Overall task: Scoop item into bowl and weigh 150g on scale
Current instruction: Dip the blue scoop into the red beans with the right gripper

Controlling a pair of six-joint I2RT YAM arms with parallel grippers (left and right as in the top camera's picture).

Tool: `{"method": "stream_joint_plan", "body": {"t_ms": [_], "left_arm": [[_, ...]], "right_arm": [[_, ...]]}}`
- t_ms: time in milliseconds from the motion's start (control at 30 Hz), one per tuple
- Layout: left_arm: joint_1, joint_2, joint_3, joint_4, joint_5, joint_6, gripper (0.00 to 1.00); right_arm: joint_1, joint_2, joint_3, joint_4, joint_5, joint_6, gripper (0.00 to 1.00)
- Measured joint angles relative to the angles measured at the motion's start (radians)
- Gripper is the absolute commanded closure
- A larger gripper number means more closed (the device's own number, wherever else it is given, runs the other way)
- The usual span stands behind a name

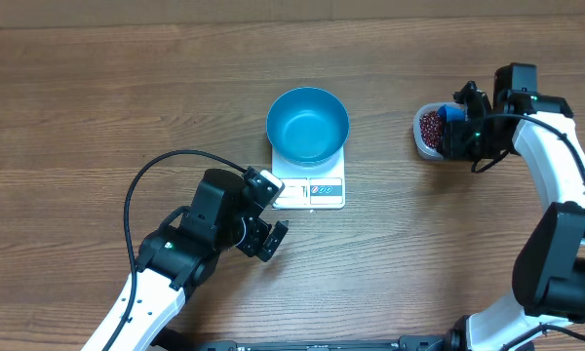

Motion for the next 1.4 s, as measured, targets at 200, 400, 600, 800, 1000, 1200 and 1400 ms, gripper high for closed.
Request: {"method": "stream_joint_plan", "body": {"t_ms": [200,400,600,800,1000,1200,1400], "left_arm": [[0.0,0.0,0.0,0.0,0.0,0.0,0.0],[0.0,0.0,0.0,0.0,0.0,0.0,0.0],[0.0,0.0,0.0,0.0,0.0,0.0,0.0],[0.0,0.0,0.0,0.0,0.0,0.0,0.0],[0.0,0.0,0.0,0.0,0.0,0.0,0.01],[0.0,0.0,0.0,0.0,0.0,0.0,0.01],[0.0,0.0,0.0,0.0,0.0,0.0,0.01]], "right_arm": [[-0.065,0.006,-0.002,-0.011,-0.109,0.019,0.96],[-0.116,0.015,-0.002,-0.01,-0.214,0.05,0.96],[-0.156,0.016,-0.003,-0.011,-0.288,0.081,0.96],[-0.206,0.016,-0.003,0.001,-0.383,0.087,0.96],[-0.245,0.016,-0.003,-0.002,-0.438,0.087,0.96],[-0.285,0.016,-0.003,-0.017,-0.502,0.087,0.96],[-0.322,0.016,-0.003,-0.059,-0.624,0.04,0.96]]}}
